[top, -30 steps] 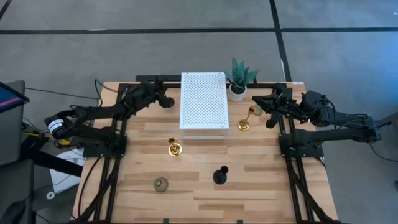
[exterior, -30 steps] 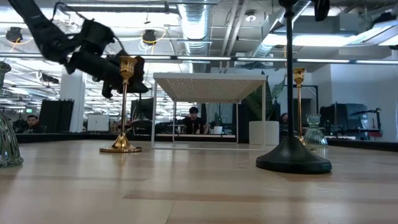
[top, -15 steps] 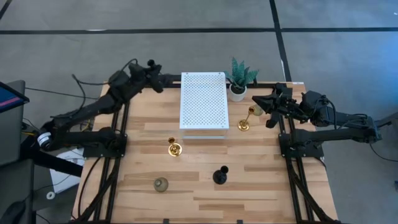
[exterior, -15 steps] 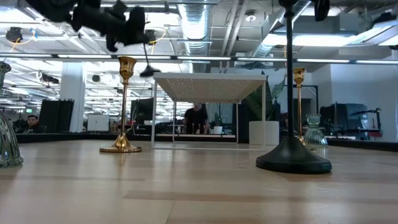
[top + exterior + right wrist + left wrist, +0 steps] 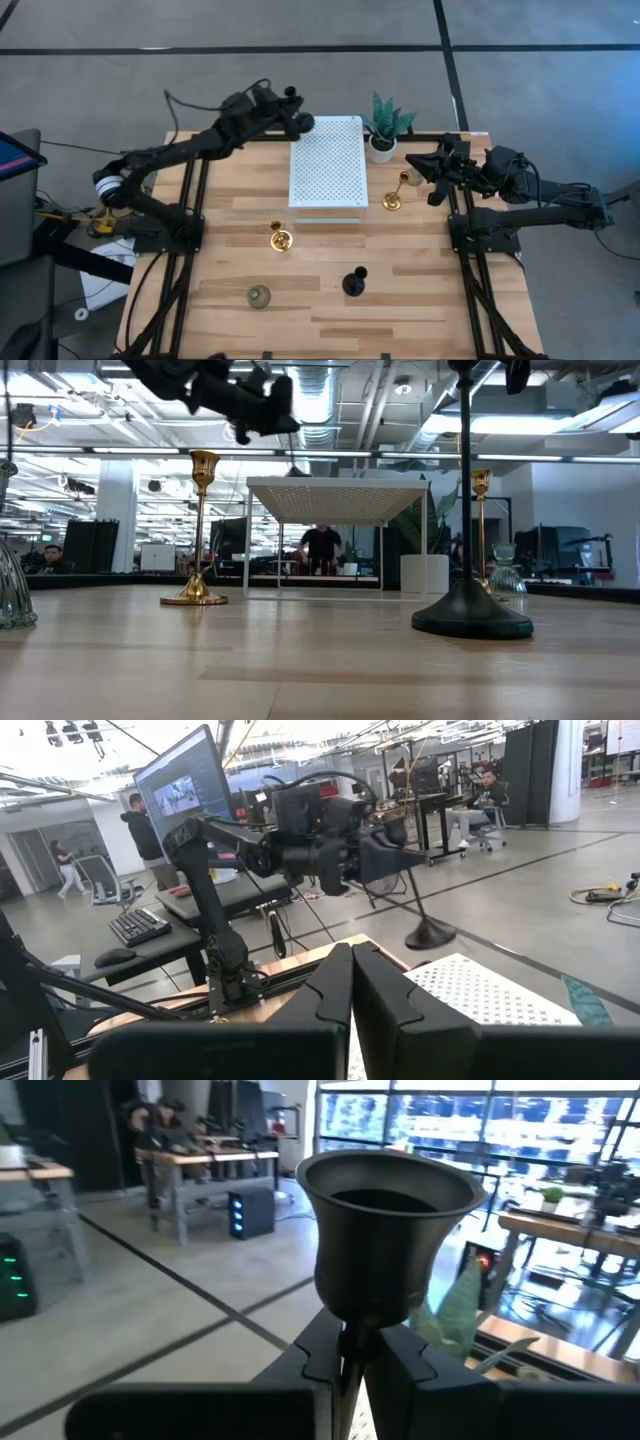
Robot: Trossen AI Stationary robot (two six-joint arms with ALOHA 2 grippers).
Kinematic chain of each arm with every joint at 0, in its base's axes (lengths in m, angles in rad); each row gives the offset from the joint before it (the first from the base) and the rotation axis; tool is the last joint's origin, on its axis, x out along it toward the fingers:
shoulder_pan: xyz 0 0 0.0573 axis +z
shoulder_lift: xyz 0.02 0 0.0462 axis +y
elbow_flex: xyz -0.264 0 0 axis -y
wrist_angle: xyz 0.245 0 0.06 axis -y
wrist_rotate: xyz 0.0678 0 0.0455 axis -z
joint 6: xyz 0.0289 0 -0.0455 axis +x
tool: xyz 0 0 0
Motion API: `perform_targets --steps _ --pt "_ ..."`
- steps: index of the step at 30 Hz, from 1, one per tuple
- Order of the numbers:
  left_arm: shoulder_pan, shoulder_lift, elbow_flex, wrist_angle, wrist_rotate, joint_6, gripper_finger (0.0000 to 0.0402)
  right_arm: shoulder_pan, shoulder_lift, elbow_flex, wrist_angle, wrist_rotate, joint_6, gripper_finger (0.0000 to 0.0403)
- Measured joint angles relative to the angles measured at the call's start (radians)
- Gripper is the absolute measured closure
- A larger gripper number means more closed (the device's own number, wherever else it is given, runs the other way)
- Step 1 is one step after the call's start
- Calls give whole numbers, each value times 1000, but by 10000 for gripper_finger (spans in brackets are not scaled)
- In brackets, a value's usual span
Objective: Pick & Place candle stick holders
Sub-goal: Put the top black candle holder on the shelf
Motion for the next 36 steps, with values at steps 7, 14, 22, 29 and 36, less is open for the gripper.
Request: perform_targets --steps 7,14,22,29,36 --pt "-22 113 102 -1 17 1 377 0 0 0 0 0 0 403" --pt "-22 157 112 -1 14 0 377 0 0 0 0 0 0 403" --pt "-22 199 112 1 9 -1 377 0 0 0 -1 0 0 403" --pt "-22 228 112 1 -17 8 377 0 0 0 -1 0 0 403" --pt "-22 237 112 0 -16 8 377 0 0 0 -1 0 0 403"
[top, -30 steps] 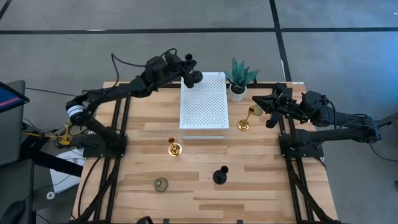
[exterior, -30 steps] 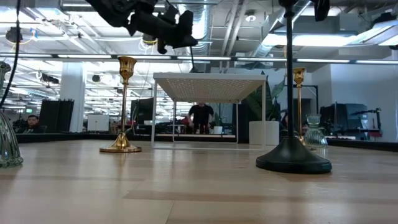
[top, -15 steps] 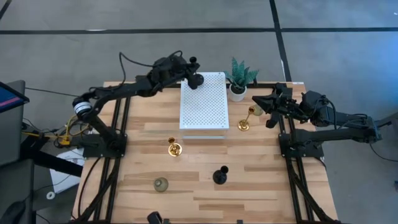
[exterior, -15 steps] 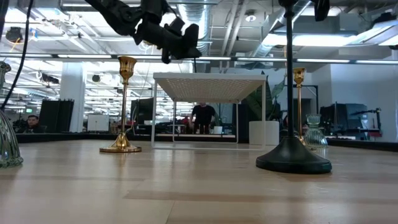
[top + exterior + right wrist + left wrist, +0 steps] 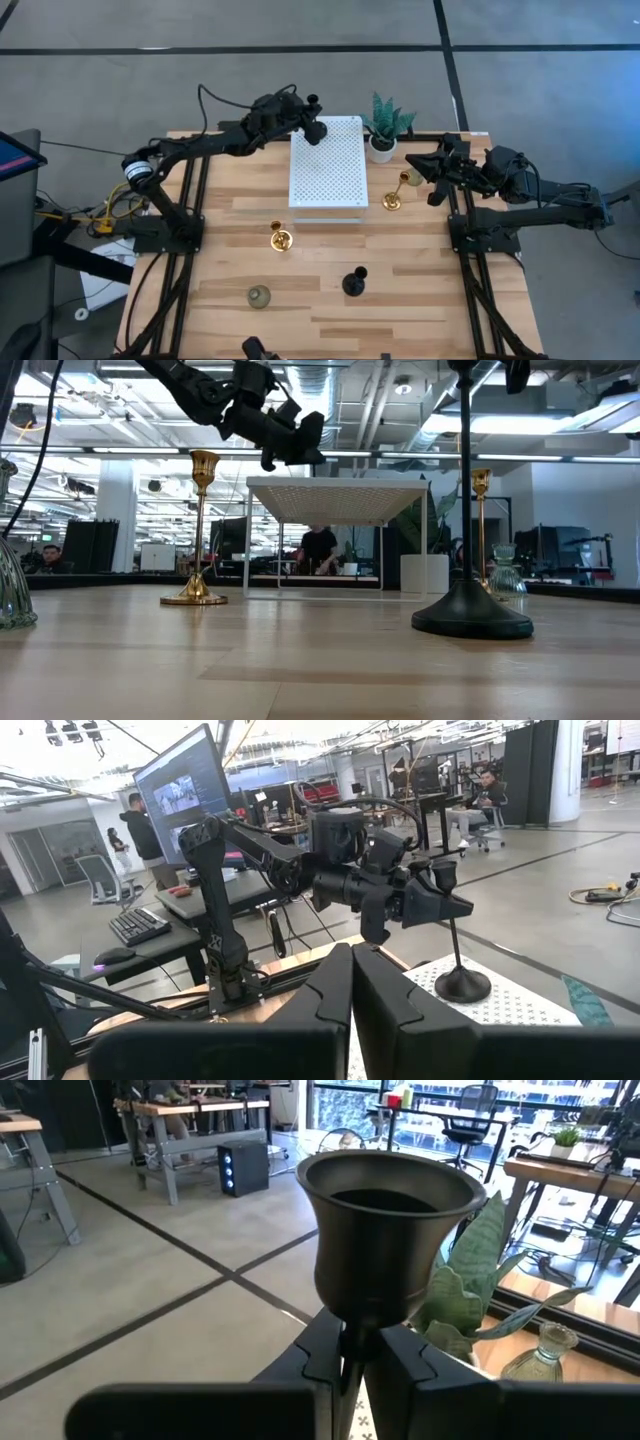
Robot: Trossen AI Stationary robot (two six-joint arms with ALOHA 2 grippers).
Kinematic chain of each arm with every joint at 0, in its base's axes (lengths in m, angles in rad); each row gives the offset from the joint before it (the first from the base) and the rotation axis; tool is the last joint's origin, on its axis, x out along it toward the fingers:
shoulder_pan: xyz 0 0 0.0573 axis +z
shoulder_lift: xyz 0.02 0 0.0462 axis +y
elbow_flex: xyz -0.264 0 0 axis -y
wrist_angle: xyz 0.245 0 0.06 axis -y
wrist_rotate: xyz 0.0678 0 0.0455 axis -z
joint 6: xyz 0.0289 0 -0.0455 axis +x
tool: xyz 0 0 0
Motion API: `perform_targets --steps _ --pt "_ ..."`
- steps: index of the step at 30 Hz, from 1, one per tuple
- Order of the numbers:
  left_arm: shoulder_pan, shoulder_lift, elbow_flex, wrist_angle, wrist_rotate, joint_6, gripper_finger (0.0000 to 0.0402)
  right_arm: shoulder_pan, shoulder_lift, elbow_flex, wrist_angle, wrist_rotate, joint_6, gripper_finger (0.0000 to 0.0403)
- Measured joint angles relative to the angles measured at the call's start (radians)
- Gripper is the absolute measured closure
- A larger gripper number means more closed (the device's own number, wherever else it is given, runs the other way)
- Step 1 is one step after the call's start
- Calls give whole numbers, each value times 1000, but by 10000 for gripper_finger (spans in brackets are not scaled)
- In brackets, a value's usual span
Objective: Pick & Place candle stick holders
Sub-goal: Put the top black candle holder on the shelf
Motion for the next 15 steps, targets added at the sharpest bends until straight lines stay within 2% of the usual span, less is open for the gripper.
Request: perform_targets --steps 3,10,15 --pt "2 -2 0 0 0 0 375 0 0 0 -1 0 0 403" --pt "2 -2 0 1 0 0 325 0 0 0 -3 0 0 403" --pt "2 -1 0 3 0 -7 308 0 0 0 -3 0 0 403"
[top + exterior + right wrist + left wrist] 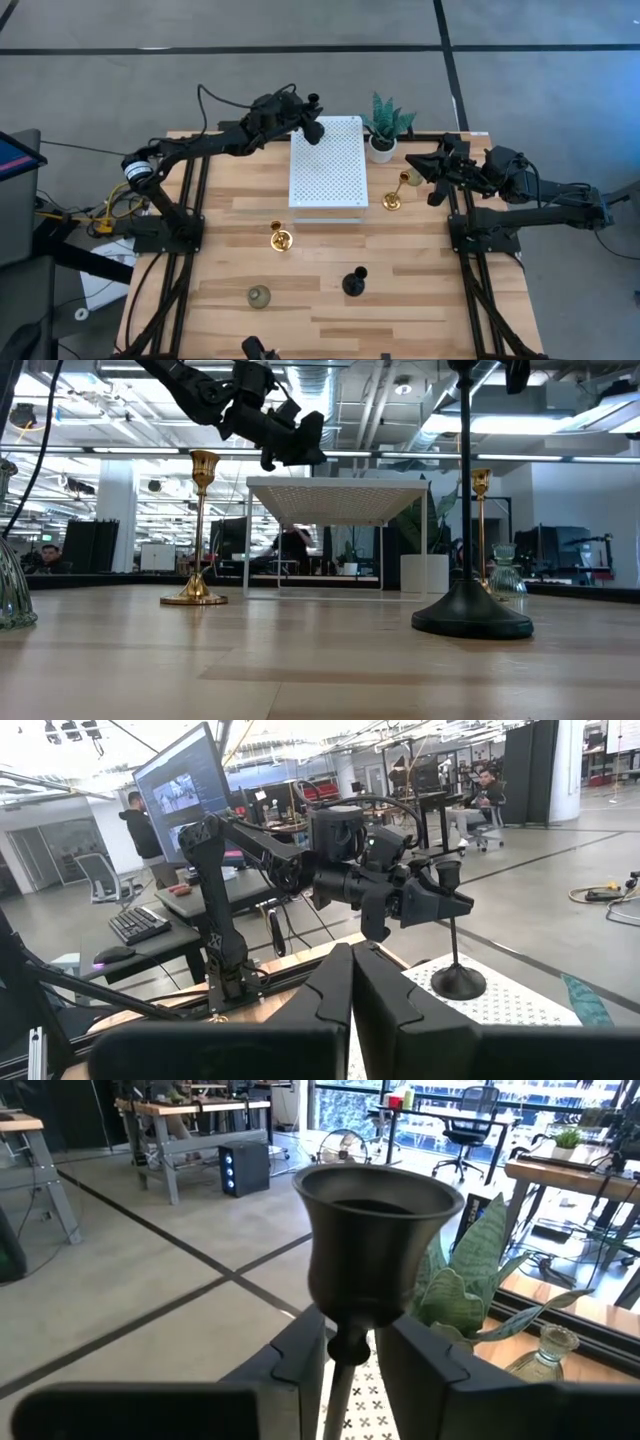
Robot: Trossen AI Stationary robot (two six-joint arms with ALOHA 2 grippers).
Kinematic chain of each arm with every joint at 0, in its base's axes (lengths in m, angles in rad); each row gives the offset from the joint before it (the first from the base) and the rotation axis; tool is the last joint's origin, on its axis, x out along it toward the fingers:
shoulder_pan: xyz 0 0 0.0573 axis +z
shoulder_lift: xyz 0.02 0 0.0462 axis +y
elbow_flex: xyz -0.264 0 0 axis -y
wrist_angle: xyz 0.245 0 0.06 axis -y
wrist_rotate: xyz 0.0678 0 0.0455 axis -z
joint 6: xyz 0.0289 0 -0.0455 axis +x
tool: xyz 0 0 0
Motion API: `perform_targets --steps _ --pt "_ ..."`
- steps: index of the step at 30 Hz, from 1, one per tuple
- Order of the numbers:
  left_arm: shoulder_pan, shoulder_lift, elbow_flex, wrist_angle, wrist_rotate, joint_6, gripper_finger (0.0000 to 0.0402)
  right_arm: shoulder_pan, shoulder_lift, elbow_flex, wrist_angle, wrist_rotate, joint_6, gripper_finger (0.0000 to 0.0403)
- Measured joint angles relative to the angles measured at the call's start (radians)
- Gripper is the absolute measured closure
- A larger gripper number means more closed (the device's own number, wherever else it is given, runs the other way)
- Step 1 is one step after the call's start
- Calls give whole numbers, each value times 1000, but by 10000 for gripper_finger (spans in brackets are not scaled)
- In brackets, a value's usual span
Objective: Pick & Place candle stick holders
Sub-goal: Put the top black candle holder on the shelf, then align the black candle holder with the other black small candle holder on the shelf
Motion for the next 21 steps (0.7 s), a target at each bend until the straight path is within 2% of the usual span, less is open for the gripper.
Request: perform_targets --steps 6,15,21 --pt "0 0 0 5 0 -4 280 0 0 0 -1 0 -22 403" --pt "0 -17 0 2 0 -1 199 0 0 0 -1 0 -26 403" --pt "0 -85 0 -89 7 12 181 0 0 0 -1 0 -26 403"
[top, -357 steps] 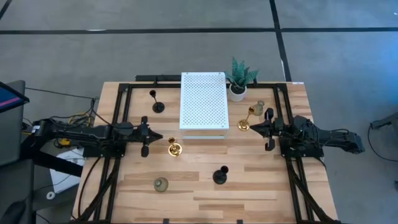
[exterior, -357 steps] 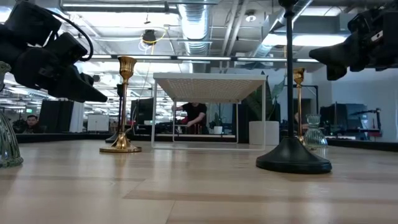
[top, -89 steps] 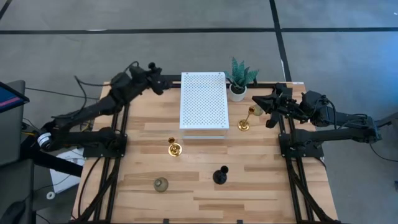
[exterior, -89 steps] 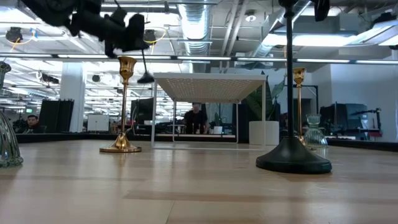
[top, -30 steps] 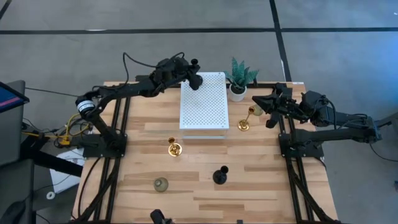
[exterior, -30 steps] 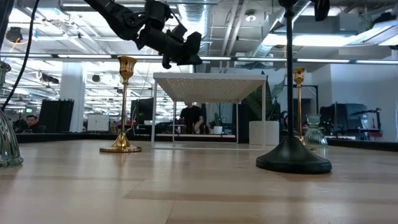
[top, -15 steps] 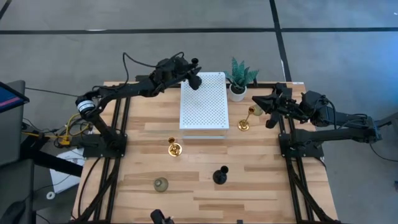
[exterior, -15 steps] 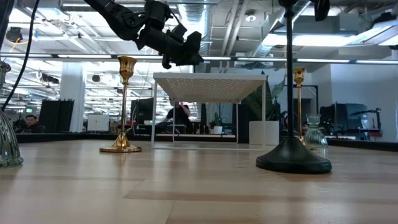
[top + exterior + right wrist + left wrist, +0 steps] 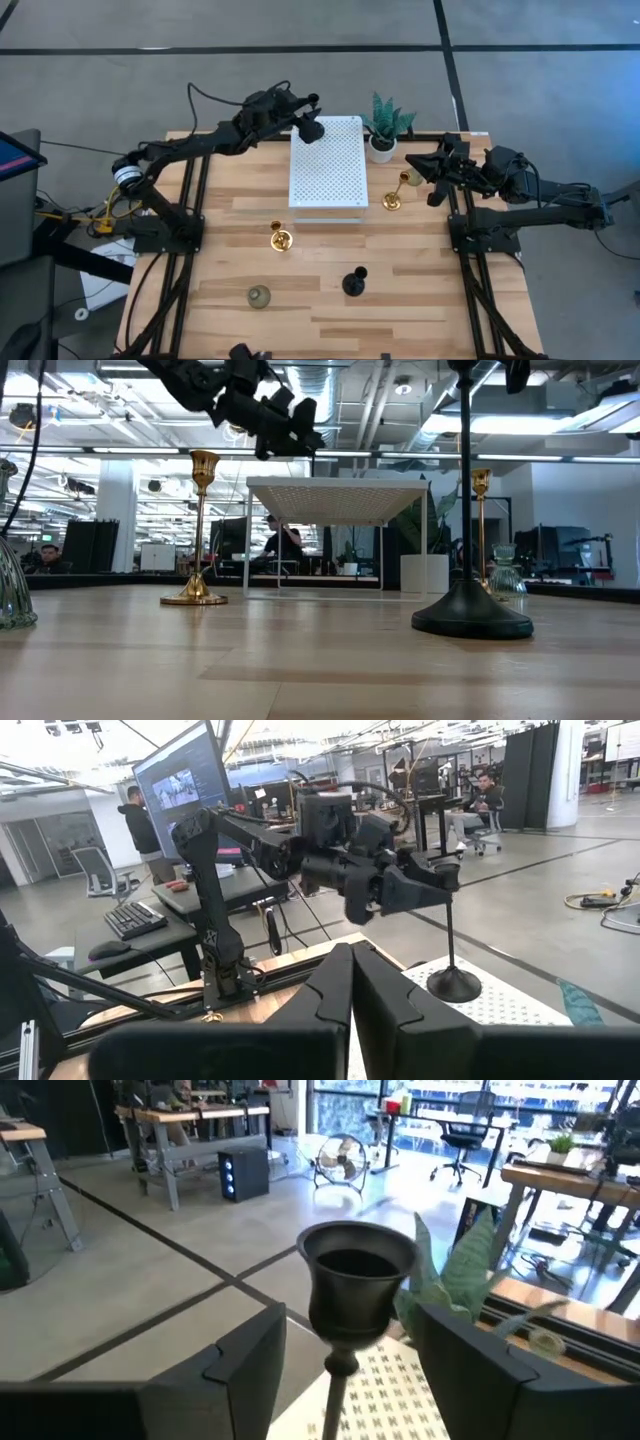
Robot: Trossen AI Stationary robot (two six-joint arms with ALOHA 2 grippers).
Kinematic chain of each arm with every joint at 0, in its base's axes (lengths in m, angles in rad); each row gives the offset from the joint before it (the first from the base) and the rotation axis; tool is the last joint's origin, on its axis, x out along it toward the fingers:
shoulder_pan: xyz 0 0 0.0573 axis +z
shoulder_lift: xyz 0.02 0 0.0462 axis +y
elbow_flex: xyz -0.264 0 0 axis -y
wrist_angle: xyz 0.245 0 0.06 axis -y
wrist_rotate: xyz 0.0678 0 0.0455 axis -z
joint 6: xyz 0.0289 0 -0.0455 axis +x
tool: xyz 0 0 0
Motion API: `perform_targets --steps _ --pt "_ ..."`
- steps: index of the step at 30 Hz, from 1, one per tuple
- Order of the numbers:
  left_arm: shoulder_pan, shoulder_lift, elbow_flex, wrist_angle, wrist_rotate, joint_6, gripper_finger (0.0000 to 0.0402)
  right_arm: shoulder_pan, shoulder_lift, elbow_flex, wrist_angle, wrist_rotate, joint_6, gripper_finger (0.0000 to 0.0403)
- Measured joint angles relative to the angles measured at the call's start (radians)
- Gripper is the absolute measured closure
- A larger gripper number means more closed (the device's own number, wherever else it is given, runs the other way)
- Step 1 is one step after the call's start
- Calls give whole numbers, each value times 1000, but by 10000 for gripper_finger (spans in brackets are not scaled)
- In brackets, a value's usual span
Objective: Pick & Place candle stick holders
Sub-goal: Align the black candle holder with the other black small candle holder on the shelf
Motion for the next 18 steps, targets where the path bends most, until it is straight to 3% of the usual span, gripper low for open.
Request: perform_targets --steps 8,18 --pt "-43 -161 0 -280 2 -3 192 0 -3 0 1 0 -32 403" --pt "-170 -335 -1 -371 3 45 234 2 -3 0 -59 -4 -8 403"
